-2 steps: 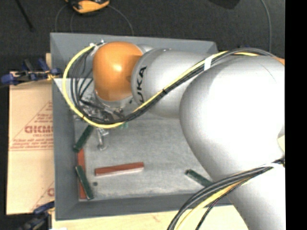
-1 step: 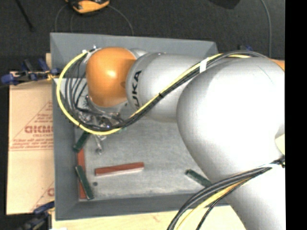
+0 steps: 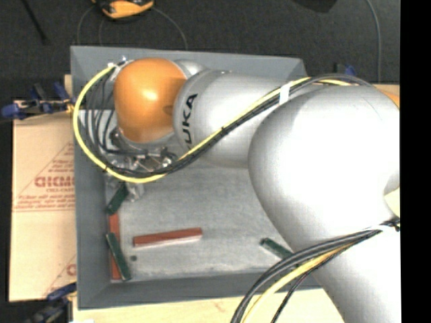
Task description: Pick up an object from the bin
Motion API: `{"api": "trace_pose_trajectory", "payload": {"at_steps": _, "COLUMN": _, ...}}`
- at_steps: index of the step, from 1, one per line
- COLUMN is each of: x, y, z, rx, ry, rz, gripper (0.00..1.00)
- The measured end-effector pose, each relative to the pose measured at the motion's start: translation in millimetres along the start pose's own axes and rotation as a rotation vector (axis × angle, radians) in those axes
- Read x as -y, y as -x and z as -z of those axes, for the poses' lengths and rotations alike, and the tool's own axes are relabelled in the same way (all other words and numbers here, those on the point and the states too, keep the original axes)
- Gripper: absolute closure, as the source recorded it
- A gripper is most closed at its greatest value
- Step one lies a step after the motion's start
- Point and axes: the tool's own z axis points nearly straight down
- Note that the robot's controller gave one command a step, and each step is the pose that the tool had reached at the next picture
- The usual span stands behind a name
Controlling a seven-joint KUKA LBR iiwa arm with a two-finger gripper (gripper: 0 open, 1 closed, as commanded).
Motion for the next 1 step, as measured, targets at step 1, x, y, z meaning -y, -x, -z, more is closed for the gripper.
{"api": "trace_pose_trajectory", "payload": {"at_steps": 1, "x": -0.1, "y": 0.0, "z": 0.0, "rx": 0.0, "ry": 0.001, "rz": -0.001, "gripper": 1.0}}
